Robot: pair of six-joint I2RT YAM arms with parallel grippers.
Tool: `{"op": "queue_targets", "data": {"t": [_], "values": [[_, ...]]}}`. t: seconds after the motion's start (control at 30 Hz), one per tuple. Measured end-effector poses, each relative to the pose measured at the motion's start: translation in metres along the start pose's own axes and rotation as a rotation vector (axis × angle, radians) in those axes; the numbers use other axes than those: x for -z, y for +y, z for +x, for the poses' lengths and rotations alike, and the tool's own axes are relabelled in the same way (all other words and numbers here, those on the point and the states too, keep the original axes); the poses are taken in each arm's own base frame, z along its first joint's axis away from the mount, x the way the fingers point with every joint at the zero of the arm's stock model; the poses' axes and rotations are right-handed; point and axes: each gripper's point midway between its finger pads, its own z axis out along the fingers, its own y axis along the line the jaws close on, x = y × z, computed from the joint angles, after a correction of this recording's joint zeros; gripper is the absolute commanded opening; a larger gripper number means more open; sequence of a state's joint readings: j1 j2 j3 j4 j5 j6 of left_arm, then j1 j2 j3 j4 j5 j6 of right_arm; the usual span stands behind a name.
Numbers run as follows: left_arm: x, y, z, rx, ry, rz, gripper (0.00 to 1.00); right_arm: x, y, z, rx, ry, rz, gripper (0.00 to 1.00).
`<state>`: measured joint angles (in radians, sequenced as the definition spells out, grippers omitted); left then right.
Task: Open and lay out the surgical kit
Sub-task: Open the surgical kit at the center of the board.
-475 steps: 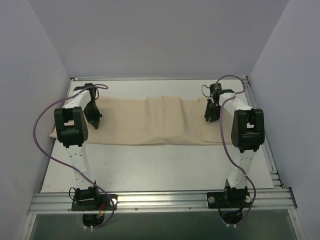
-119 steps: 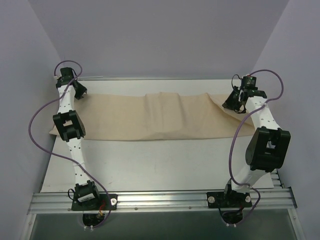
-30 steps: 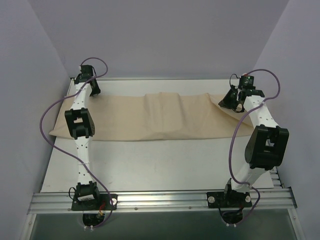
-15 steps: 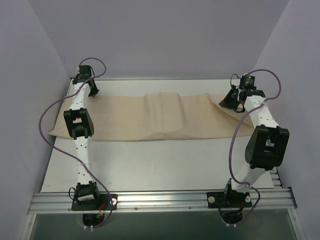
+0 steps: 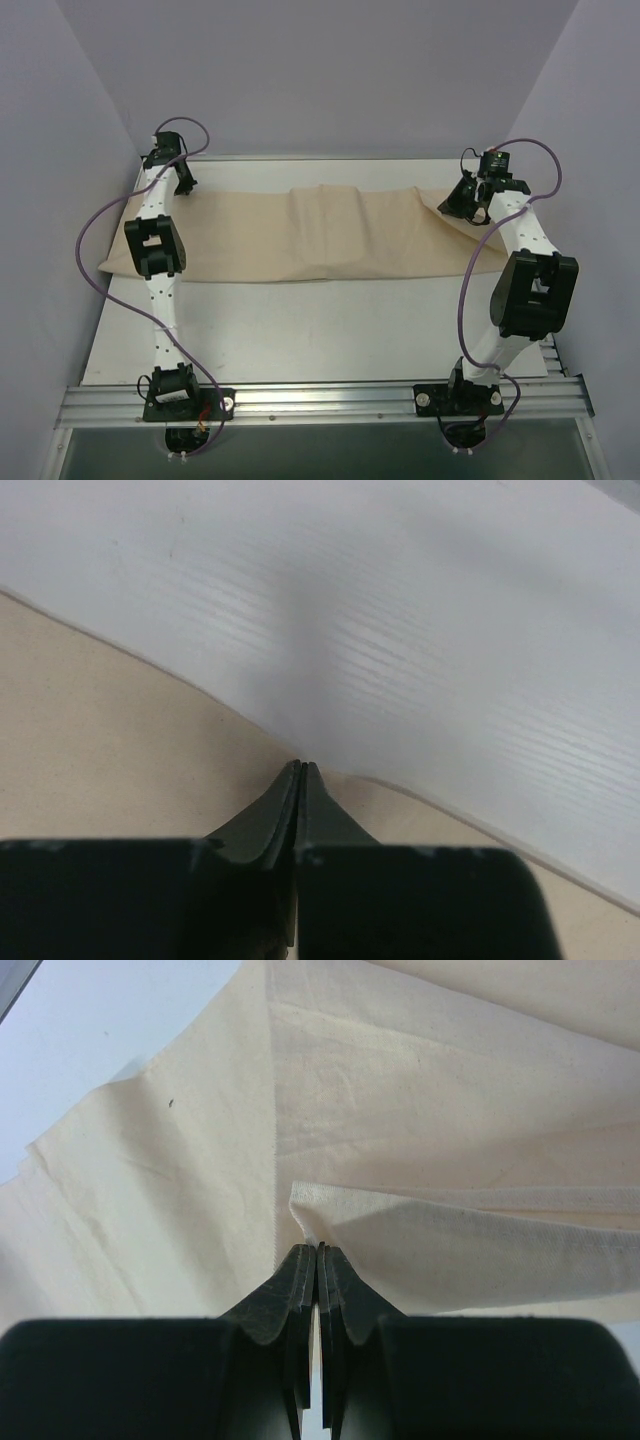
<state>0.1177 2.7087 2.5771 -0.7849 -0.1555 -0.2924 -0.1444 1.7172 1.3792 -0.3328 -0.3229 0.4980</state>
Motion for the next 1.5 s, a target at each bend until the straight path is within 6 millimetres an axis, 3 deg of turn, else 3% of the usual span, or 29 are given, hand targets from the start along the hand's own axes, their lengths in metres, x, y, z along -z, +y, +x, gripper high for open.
{"op": "queue_targets", "data": {"t": [0.2,0.23,0.33,0.37,0.43,0.57,0.67,0.77,0.93,1.03,1.13,1.23,1.27,1.3,1.4,1.5], "values": [[0.027,0.006,0.012,0.046,0.041,-0.014,0.03,0.001,0.002,-0.003,-0.012,0.007,0.009,0.00],[0.034,0.006,0.010,0.055,0.041,-0.014,0.07,0.002,0.002,-0.002,-0.014,0.010,0.011,0.00],[0.054,0.004,-0.006,0.083,0.008,-0.004,0.33,0.012,-0.001,0.007,-0.023,0.044,0.030,0.00],[0.061,0.003,-0.012,0.092,-0.003,0.000,0.38,0.019,-0.002,0.012,-0.025,0.055,0.038,0.00],[0.073,-0.001,-0.027,0.120,-0.029,0.010,0.44,0.041,-0.004,0.023,-0.027,0.064,0.047,0.00],[0.101,-0.008,-0.056,0.164,-0.084,0.048,0.45,0.096,0.001,0.038,-0.010,0.040,0.036,0.00],[0.110,-0.016,-0.063,0.199,-0.095,0.088,0.45,0.133,-0.002,0.054,-0.011,0.039,0.045,0.00],[0.105,-0.026,-0.041,0.223,-0.021,0.113,0.48,0.146,-0.022,0.086,-0.033,0.115,0.123,0.00],[0.106,-0.057,0.044,0.189,0.201,0.138,0.59,0.151,-0.081,0.156,-0.130,0.343,0.329,0.00],[0.132,-0.098,0.098,0.117,0.299,0.189,0.64,0.161,-0.093,0.174,-0.161,0.383,0.365,0.00],[0.181,-0.152,0.140,0.033,0.353,0.311,0.65,0.170,-0.093,0.173,-0.156,0.352,0.352,0.00],[0.232,-0.202,0.154,-0.038,0.343,0.454,0.66,0.176,-0.094,0.173,-0.133,0.321,0.347,0.00],[0.244,-0.213,0.155,-0.053,0.334,0.488,0.71,0.177,-0.096,0.176,-0.130,0.317,0.347,0.00],[0.255,-0.222,0.156,-0.064,0.325,0.519,0.94,0.177,-0.100,0.183,-0.130,0.325,0.350,0.00],[0.271,-0.242,0.155,-0.071,0.311,0.574,0.94,0.177,-0.109,0.203,-0.139,0.384,0.377,0.00],[0.271,-0.254,0.150,-0.054,0.310,0.596,0.94,0.179,-0.110,0.202,-0.128,0.385,0.378,0.00]]}}
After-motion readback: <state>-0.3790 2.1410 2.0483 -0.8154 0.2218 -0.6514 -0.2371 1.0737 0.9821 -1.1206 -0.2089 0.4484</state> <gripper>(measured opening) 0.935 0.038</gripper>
